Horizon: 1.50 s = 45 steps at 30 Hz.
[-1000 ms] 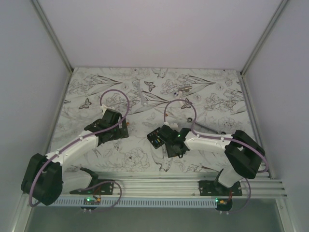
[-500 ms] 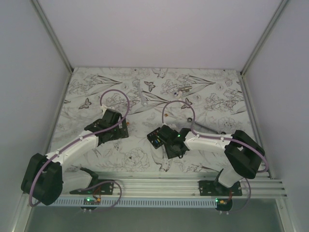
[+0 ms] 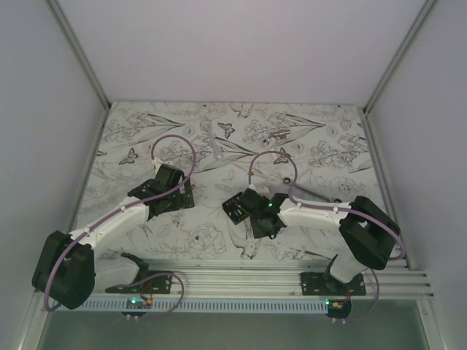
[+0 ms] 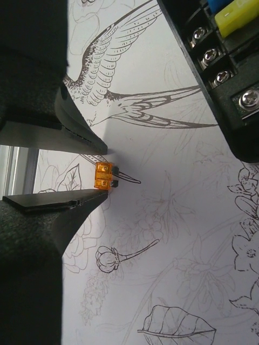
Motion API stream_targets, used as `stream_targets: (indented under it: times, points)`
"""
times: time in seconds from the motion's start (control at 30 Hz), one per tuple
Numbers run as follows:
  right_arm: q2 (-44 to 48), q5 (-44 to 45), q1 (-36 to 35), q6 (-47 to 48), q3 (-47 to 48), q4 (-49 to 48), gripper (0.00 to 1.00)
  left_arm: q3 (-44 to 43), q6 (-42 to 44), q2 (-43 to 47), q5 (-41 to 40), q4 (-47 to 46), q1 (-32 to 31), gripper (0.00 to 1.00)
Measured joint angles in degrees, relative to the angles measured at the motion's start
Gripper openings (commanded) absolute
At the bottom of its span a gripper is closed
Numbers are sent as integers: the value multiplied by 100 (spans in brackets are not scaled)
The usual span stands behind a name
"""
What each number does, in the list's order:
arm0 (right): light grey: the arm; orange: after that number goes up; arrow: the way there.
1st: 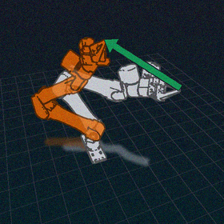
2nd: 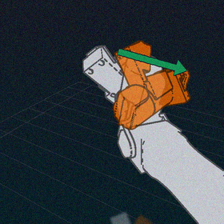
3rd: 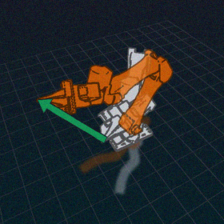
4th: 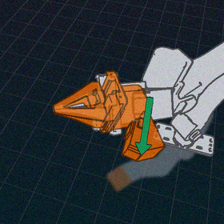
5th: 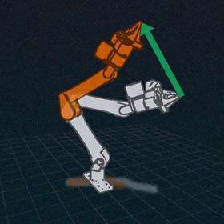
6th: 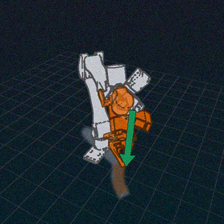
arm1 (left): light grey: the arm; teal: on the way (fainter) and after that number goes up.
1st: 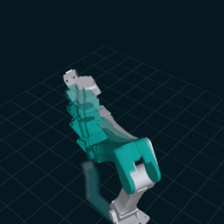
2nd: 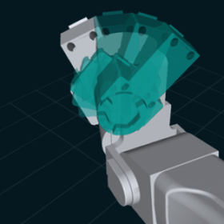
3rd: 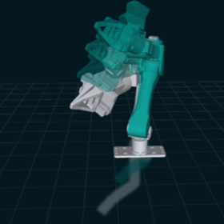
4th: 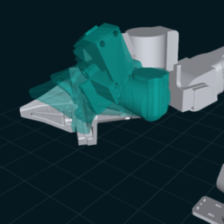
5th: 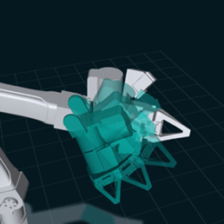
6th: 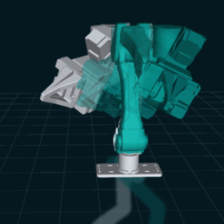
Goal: Snap on the fuse box
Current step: Pick up the fuse from the center of the board.
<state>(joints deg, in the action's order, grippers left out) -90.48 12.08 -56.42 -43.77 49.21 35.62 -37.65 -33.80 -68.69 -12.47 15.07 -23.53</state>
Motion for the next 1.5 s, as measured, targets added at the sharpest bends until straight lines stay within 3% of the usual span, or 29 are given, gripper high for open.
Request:
stream_targets:
  times: [0.87, 1.5]
  points:
    - [140, 72, -2, -317, -151, 11, 35, 0, 0, 0, 39, 0, 0, 100]
    - [133, 87, -7, -146, -149, -20, 23, -76, -7, 0, 409, -2, 0, 100]
